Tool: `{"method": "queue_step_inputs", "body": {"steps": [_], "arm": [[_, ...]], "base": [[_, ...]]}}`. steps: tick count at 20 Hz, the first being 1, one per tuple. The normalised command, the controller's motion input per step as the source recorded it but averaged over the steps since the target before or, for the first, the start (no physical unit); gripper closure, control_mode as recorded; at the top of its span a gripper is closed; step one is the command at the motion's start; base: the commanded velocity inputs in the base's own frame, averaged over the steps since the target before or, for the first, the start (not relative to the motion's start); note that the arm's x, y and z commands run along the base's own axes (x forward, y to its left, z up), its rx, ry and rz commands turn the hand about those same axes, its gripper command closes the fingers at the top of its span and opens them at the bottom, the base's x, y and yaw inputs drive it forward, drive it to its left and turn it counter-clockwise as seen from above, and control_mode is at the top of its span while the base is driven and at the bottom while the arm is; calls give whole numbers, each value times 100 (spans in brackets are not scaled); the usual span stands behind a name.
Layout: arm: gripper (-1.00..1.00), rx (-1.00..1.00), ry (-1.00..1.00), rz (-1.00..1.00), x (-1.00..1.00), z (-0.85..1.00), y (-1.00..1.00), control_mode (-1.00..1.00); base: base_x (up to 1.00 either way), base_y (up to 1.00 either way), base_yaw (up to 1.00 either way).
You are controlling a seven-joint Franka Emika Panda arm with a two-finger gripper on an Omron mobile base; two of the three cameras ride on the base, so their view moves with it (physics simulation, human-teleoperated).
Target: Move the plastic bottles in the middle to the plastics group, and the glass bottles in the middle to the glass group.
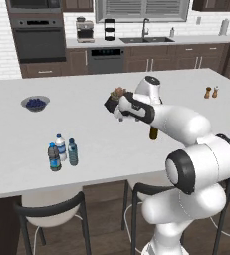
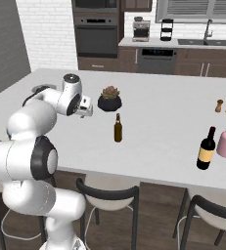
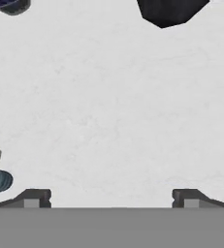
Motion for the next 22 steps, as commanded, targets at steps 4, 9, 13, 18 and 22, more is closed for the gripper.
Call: {"method": "queue_step_inputs", "body": {"steps": [4, 9, 13, 18, 22], "arm": [[-100, 0, 0, -37, 2, 21, -63, -100], [-100, 0, -1, -30, 19, 9, -48, -100], [-100, 0, 0, -24, 6, 8, -68, -100], [-100, 0, -6, -9, -6, 3, -61, -100], [-100, 0, -1, 4, 0, 1, -63, -100]], "base": [[0, 0, 0], [0, 0, 0], [0, 0, 0], [0, 0, 0], [0, 0, 0]]}}
